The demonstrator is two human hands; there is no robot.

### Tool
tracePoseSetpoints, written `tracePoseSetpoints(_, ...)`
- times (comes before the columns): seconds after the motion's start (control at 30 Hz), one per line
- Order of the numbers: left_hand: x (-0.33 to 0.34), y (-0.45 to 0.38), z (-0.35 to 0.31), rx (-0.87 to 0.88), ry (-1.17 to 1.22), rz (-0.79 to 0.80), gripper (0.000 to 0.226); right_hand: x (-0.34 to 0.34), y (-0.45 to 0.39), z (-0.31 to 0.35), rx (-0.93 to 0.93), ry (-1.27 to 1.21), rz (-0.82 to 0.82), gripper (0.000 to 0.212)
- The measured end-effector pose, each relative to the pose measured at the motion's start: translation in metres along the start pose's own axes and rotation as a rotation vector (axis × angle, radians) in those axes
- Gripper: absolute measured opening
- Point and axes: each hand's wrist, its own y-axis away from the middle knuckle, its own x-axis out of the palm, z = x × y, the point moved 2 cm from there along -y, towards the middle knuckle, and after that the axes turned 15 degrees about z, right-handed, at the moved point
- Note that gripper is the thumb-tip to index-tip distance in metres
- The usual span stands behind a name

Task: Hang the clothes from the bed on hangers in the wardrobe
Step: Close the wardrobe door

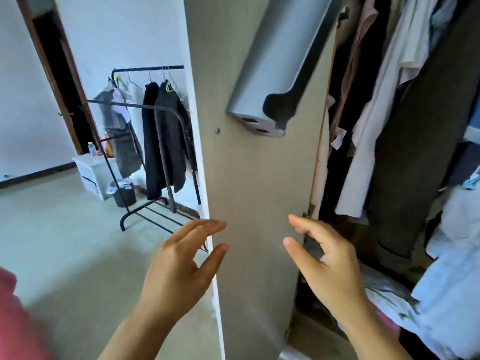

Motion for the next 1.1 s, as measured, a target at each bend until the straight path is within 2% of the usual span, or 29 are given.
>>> tracePoseSetpoints(0.07, -0.011, 0.006, 0.016, -0.063, 0.024, -0.086, 0.036, 0.013, 0.007, 0.010, 0.004, 0.022, 0.005, 0.034)
tracePoseSetpoints(0.1, -0.015, 0.006, 0.024, -0.090, 0.042, -0.079, 0.042, 0.020, 0.011, 0.014, 0.011, 0.034, 0.007, 0.034)
tracePoseSetpoints(0.17, -0.011, 0.001, 0.033, -0.120, 0.052, 0.053, 0.063, 0.030, 0.019, 0.019, 0.039, 0.072, 0.019, 0.035)
tracePoseSetpoints(0.23, -0.004, -0.003, 0.035, -0.126, 0.057, 0.206, 0.074, 0.033, 0.028, 0.020, 0.072, 0.101, 0.025, 0.036)
tracePoseSetpoints(0.33, 0.000, -0.005, 0.038, -0.063, 0.146, 0.199, 0.068, 0.031, 0.042, 0.019, 0.108, 0.168, 0.006, 0.043)
tracePoseSetpoints(0.4, -0.003, -0.005, 0.040, 0.001, 0.196, 0.175, 0.069, 0.026, 0.048, 0.020, 0.129, 0.211, -0.024, 0.048)
tracePoseSetpoints(0.53, 0.005, -0.006, 0.031, 0.184, 0.221, 0.186, 0.075, 0.016, 0.053, 0.030, 0.110, 0.258, -0.118, 0.045)
tracePoseSetpoints(0.73, 0.047, -0.008, -0.017, 0.460, 0.115, 0.276, 0.085, 0.006, 0.063, 0.027, 0.166, 0.342, -0.164, 0.048)
tracePoseSetpoints(0.9, 0.083, -0.024, -0.053, 0.633, 0.170, 0.372, 0.067, -0.037, 0.084, 0.007, 0.286, 0.554, -0.334, 0.037)
tracePoseSetpoints(1.0, 0.108, -0.035, -0.067, 0.626, 0.216, 0.380, 0.057, -0.070, 0.093, -0.007, 0.350, 0.680, -0.400, 0.032)
tracePoseSetpoints(1.1, 0.133, -0.053, -0.090, 0.600, 0.258, 0.409, 0.058, -0.096, 0.094, -0.024, 0.441, 0.707, -0.431, 0.019)
